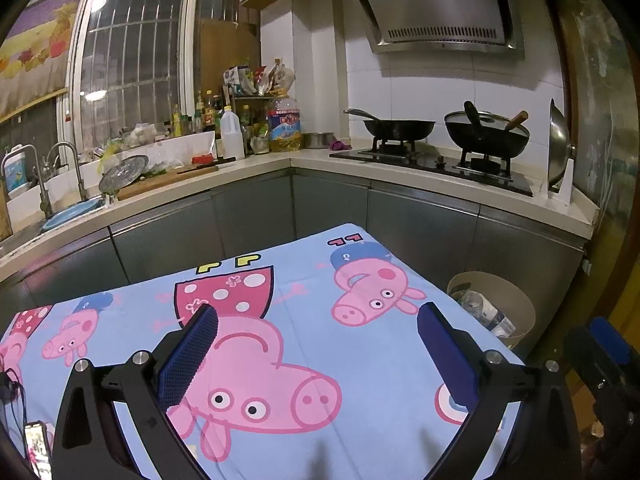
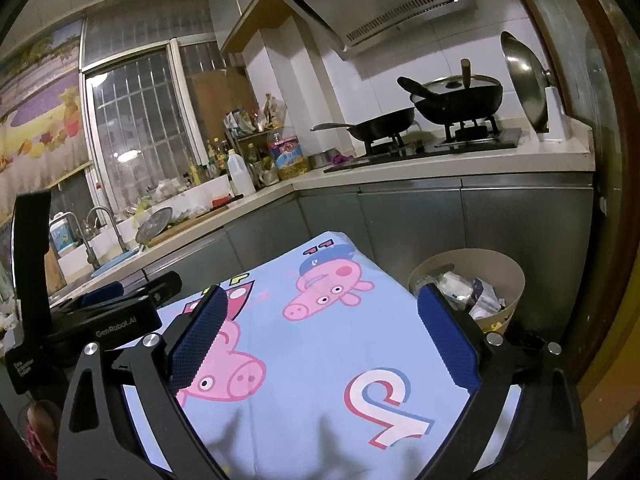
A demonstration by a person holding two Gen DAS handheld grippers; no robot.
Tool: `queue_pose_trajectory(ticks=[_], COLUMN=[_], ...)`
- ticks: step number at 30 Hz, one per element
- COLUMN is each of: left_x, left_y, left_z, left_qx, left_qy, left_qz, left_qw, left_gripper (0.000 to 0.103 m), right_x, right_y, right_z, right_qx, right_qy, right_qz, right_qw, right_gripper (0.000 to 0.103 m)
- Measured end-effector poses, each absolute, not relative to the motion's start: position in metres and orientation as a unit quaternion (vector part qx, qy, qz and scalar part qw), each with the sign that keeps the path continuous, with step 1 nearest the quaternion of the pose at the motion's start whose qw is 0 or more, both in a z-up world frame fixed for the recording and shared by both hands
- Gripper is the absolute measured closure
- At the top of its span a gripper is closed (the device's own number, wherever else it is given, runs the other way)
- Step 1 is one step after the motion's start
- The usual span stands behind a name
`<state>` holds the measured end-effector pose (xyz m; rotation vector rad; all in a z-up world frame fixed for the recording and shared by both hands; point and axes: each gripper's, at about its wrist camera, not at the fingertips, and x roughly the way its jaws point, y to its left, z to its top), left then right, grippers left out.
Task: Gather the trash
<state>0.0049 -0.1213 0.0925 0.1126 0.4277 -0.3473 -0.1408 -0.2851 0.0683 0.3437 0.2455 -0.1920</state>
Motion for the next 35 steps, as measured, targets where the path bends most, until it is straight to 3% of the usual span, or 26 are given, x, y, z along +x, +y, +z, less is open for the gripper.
queue_pose_trajectory(ticks=[35], left_x=[-0.007], left_y=[-0.126], left_z=[0.100], left_qx=[0.066], left_qy=[0.183], left_qz=[-0.175], left_qw=[0.965], left_gripper=[0.004], right_x=[-0.143], right_y=[-0.286], right_z=[0.069], right_qx=[0.171], right_qy=[0.120], right_qz=[-0.100], right_qw=[0.973], right_gripper=[0.006])
